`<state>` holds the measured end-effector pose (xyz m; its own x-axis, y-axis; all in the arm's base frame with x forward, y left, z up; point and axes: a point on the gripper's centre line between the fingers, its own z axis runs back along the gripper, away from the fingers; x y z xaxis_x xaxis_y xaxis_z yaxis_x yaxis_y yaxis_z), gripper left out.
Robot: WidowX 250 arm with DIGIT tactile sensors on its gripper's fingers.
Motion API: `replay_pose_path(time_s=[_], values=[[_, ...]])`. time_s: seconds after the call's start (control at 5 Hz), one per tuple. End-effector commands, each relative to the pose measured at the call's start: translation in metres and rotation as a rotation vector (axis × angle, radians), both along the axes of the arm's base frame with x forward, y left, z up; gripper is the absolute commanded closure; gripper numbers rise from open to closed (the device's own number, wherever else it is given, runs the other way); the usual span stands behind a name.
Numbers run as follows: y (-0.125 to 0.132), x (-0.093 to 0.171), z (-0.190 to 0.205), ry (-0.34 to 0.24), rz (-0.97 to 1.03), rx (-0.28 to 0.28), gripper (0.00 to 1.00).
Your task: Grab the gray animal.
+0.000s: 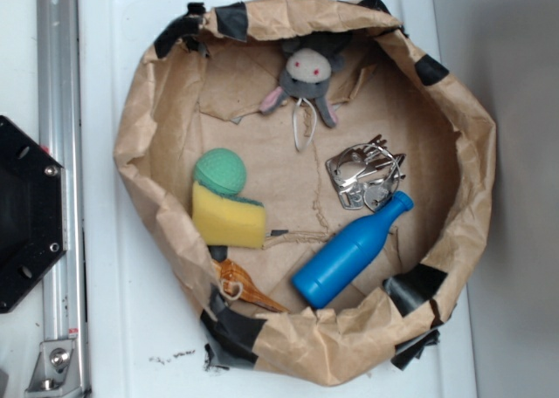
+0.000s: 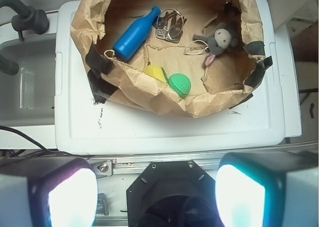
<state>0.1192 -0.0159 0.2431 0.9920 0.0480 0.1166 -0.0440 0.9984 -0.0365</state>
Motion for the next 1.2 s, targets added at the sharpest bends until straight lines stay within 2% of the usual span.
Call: replay_pose_path(time_s=[0.0, 0.2, 0.4, 0.6, 0.8, 1.0], values=[[0.000, 0.000, 0.000, 0.000, 0.000, 0.000, 0.00], [0.011, 0.035, -0.031, 0.030, 0.100, 0.020, 0.00], [0.020, 0.058, -0.046, -0.049, 0.306, -0.037, 0.00], [0.036, 0.081, -0.058, -0.200, 0.496, -0.073, 0.00], [0.061, 0.105, -0.100, -0.271, 0.744, -0.089, 0.00], [0.067, 0.119, -0.102, -0.310, 0.993, -0.079, 0.00]])
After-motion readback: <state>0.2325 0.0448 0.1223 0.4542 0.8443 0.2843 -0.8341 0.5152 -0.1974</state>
